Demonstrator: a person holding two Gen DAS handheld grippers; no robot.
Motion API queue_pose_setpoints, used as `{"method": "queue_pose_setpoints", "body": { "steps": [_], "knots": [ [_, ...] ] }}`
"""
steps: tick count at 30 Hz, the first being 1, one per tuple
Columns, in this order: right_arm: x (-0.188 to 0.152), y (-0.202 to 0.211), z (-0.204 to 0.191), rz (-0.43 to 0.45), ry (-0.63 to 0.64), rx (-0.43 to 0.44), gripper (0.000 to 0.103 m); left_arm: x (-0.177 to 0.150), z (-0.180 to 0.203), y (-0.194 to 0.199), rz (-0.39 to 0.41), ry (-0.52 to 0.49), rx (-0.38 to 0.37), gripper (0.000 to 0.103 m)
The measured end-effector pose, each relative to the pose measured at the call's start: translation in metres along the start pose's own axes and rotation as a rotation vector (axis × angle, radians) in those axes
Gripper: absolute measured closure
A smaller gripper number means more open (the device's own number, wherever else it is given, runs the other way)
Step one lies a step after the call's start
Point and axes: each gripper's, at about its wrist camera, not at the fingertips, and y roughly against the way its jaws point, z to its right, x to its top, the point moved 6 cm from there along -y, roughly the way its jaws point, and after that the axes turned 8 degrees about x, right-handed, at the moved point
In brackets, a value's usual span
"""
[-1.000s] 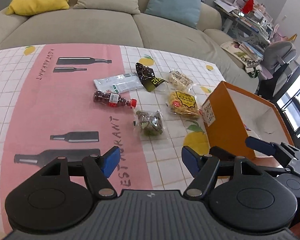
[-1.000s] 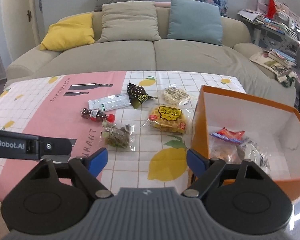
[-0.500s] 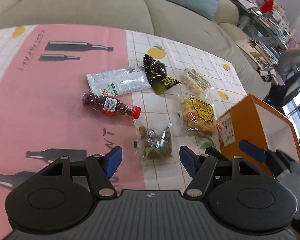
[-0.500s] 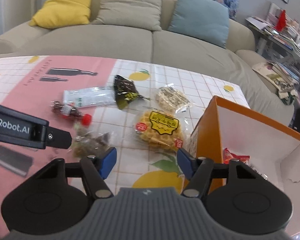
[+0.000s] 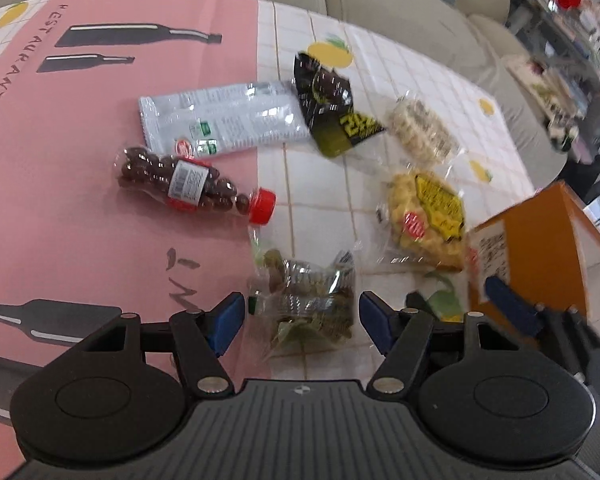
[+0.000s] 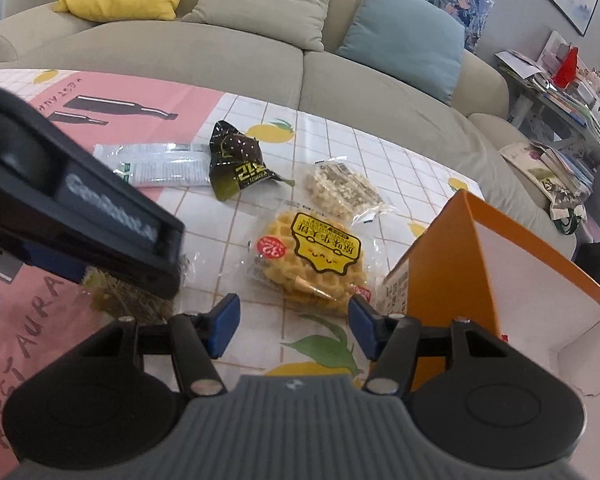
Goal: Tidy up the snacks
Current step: 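Grasp the clear dried-fruit bag with the left tool while the right tool grasps the yellow waffle packet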
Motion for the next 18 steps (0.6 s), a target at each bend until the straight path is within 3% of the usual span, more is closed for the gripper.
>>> {"method": "queue_pose_setpoints", "body": {
  "steps": [6, 10, 18],
  "knots": [
    [-0.001, -0.006, -0.001, 0.015, 0.042, -0.010, 0.044, 0.000, -0.002, 0.004, 0.024, -0.004, 0.008, 0.054],
    [0.002, -0.010, -0.007, 0.029, 0.096, -0.008, 0.044, 0.001, -0.012, 0.009, 0.054, -0.005, 0.070, 0.057],
    [0.005, -0.032, -0.023, 0.013, 0.218, -0.008, 0.044, -0.007, -0.030, 0.018, 0.062, -0.001, 0.097, 0.057]
  ]
}}
